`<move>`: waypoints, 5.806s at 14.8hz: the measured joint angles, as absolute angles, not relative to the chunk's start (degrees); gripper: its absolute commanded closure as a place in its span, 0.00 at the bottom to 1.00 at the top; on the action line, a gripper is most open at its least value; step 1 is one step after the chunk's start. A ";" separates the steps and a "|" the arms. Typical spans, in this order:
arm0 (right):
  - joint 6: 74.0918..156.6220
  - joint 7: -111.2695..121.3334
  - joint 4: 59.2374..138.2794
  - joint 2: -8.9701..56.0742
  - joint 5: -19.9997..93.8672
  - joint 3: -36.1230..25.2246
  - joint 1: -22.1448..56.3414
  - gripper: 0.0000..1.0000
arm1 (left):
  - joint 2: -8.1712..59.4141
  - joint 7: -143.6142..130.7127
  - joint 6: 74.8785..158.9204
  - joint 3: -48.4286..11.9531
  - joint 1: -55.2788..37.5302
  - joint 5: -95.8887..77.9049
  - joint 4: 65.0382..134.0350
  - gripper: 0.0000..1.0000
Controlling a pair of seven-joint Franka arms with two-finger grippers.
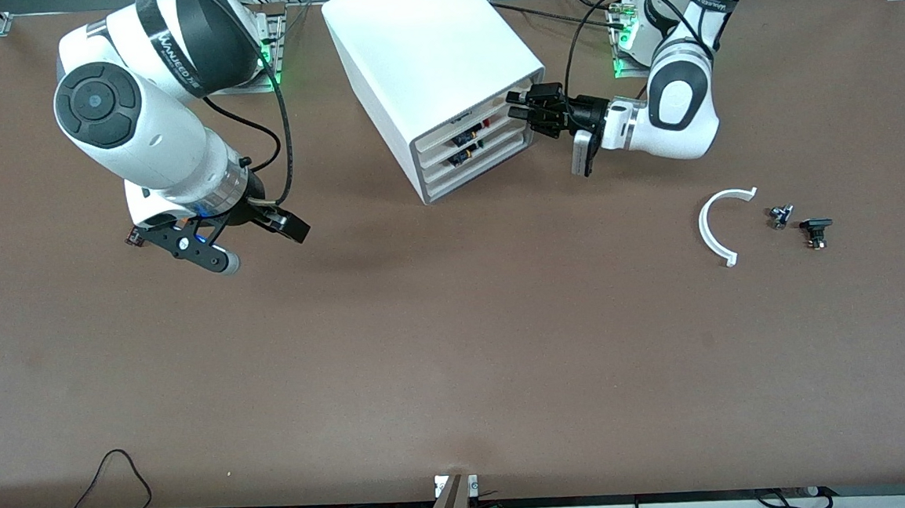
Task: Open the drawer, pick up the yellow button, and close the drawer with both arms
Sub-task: 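Pull the drawer open with the left gripper while the right gripper rises, then reach the right gripper into the open drawer over the yellow button, then grasp the yellow button with the right gripper while the left gripper releases, then push the drawer shut with the left gripper while the right gripper withdraws, then carry the yellow button with the right gripper toward the orange box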
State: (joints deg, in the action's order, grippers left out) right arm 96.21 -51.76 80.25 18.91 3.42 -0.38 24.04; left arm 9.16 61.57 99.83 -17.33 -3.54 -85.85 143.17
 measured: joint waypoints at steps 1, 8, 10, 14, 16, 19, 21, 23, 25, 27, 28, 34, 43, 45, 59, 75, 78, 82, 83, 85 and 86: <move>96.20 -52.18 79.77 19.26 3.42 -0.39 24.25 0.00 | 9.16 61.64 99.83 -17.90 -3.54 -86.46 143.41 0.71; 95.23 -58.30 75.10 21.95 3.44 -0.37 26.39 0.00 | 9.17 62.36 100.08 -18.37 -3.47 -86.82 143.89 1.00; 95.11 -61.70 73.22 23.06 3.46 -0.35 27.72 0.00 | 9.18 62.39 100.09 -18.34 -3.31 -86.82 143.88 1.00; 95.19 -68.96 70.27 25.40 3.61 -0.27 30.93 0.00 | 10.22 62.54 100.21 -18.11 0.65 -84.68 141.98 1.00; 95.38 -72.77 68.29 26.84 4.11 -0.25 32.71 0.00 | 12.34 62.53 100.21 -17.92 3.75 -82.39 139.27 1.00; 96.19 -78.87 65.15 29.34 4.20 -0.21 35.74 0.00 | 16.76 62.53 99.68 -17.84 7.25 -78.86 133.88 1.00; 97.43 -82.55 64.20 30.56 4.20 -0.19 37.61 0.00 | 18.54 62.23 99.48 -17.82 8.66 -76.96 131.06 0.99; 99.32 -86.28 63.97 31.39 4.21 -0.18 39.37 0.00 | 19.25 61.07 99.43 -17.82 9.18 -75.57 129.54 0.01; 101.30 -89.86 63.81 32.03 4.21 -0.17 40.76 0.00 | 19.34 60.20 99.83 -17.81 9.22 -75.32 129.23 0.00; 103.22 -93.31 63.64 32.79 4.23 -0.14 42.33 0.00 | 19.35 59.99 100.39 -17.72 9.46 -75.30 129.18 0.00; 104.49 -95.28 63.60 33.27 4.23 -0.12 43.36 0.00 | 19.35 59.98 100.41 -17.68 9.69 -75.29 129.14 0.00; 108.81 -103.51 63.49 36.89 4.23 -0.10 48.94 0.00 | 17.59 53.30 100.39 -17.66 11.06 -70.33 126.89 0.00; 109.16 -107.87 63.40 40.98 4.23 -0.10 52.12 0.17 | 10.13 25.80 99.13 -18.11 12.28 -45.22 115.48 0.00; 109.06 -107.91 63.40 41.22 4.23 -0.10 52.22 0.67 | 9.94 18.10 97.35 -18.49 12.17 -38.01 111.49 0.00; 105.01 -97.65 58.78 39.90 5.71 -0.29 49.17 1.00 | 10.06 -25.48 95.47 -28.89 11.36 -9.26 104.40 0.00; 90.51 -29.92 59.17 35.96 6.99 -2.96 23.70 1.00 | 14.98 -48.80 114.12 -30.17 0.50 -9.01 106.38 0.00; 91.27 -16.57 63.66 34.50 7.00 -8.35 21.80 1.00 | 15.78 -51.84 119.06 -30.20 -2.04 -8.93 109.05 0.00; 95.58 -5.51 69.64 33.06 7.00 -14.29 21.59 1.00 | 15.79 -53.82 119.40 -30.22 -2.92 -8.91 109.47 0.00; 97.47 -3.03 71.22 32.85 7.00 -15.58 21.60 1.00 | 15.79 -54.67 119.39 -30.23 -3.40 -8.91 109.49 0.00; 103.29 1.46 75.85 31.98 7.01 -17.90 21.58 1.00 | 15.79 -57.25 119.38 -30.25 -5.20 -8.86 109.58 0.00; 106.94 3.50 78.81 31.45 7.03 -18.83 21.55 1.00 | 15.79 -58.30 119.22 -30.28 -6.25 -8.86 109.62 0.00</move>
State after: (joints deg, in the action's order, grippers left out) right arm 106.94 3.50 78.81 31.45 7.03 -18.83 21.55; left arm 15.79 -58.30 119.22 -30.28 -6.25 -8.86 109.62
